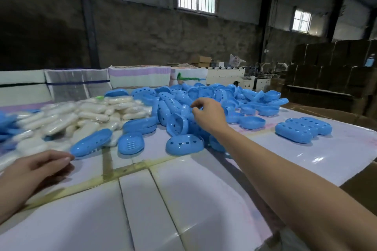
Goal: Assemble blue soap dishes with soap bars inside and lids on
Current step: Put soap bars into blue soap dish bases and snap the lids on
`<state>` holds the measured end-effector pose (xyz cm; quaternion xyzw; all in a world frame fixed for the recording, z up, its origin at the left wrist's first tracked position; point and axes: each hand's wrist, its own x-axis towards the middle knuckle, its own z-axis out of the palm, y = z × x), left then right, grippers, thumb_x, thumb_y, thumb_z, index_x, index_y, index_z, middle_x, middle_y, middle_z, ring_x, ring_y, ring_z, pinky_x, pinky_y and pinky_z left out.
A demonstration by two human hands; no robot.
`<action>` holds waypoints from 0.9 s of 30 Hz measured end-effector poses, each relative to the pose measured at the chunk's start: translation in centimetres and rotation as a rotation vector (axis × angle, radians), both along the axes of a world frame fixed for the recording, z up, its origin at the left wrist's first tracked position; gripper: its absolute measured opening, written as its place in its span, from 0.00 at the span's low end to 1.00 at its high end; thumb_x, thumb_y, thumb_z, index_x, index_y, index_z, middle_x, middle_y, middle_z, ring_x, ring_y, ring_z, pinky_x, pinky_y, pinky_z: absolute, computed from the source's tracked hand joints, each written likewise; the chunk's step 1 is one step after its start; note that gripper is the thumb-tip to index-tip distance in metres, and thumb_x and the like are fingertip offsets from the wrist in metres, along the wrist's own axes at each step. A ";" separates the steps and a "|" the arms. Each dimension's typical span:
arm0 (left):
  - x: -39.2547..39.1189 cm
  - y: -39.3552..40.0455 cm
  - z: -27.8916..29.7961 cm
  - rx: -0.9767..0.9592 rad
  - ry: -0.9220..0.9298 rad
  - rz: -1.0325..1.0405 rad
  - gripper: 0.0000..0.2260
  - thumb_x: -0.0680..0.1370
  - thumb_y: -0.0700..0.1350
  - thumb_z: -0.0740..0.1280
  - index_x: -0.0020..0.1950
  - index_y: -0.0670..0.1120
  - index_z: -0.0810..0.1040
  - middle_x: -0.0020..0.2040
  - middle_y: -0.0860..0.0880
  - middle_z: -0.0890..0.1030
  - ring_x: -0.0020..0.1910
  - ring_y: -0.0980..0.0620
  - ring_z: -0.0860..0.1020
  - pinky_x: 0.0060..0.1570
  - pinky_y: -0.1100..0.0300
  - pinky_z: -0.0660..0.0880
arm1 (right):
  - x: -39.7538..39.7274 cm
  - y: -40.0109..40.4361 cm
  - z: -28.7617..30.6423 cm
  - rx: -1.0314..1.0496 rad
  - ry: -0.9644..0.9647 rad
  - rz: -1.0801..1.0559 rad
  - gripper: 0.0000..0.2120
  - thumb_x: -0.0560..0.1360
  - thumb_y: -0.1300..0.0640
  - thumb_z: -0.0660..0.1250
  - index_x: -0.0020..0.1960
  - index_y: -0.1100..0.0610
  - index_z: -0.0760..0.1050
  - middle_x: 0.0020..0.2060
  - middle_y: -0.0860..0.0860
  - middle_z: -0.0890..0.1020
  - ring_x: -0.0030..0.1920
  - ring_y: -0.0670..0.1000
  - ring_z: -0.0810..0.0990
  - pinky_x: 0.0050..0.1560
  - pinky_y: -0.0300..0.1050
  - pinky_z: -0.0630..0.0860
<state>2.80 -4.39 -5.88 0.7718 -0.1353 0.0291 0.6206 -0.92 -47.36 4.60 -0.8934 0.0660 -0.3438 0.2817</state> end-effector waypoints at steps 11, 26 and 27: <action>-4.7 -2.6 3.9 -0.164 0.035 0.080 0.06 0.79 0.35 0.66 0.46 0.40 0.82 0.38 0.44 0.83 0.36 0.52 0.81 0.36 0.65 0.80 | 0.8 22.5 -1.8 -0.086 0.253 0.585 0.08 0.74 0.55 0.65 0.48 0.50 0.82 0.47 0.51 0.84 0.49 0.53 0.81 0.52 0.52 0.78; -2.2 4.4 5.2 0.774 -0.218 0.809 0.18 0.78 0.50 0.67 0.66 0.50 0.74 0.62 0.47 0.73 0.65 0.41 0.68 0.57 0.48 0.67 | 1.3 23.4 -5.6 -0.131 0.283 0.791 0.09 0.72 0.56 0.68 0.40 0.41 0.78 0.34 0.36 0.80 0.39 0.32 0.76 0.37 0.26 0.69; -2.0 5.4 5.1 0.842 -0.152 0.855 0.21 0.78 0.51 0.67 0.70 0.49 0.71 0.66 0.45 0.71 0.67 0.39 0.65 0.60 0.46 0.67 | 1.3 23.4 -5.6 -0.134 0.278 0.794 0.09 0.72 0.57 0.68 0.41 0.41 0.78 0.34 0.36 0.80 0.40 0.32 0.76 0.38 0.25 0.69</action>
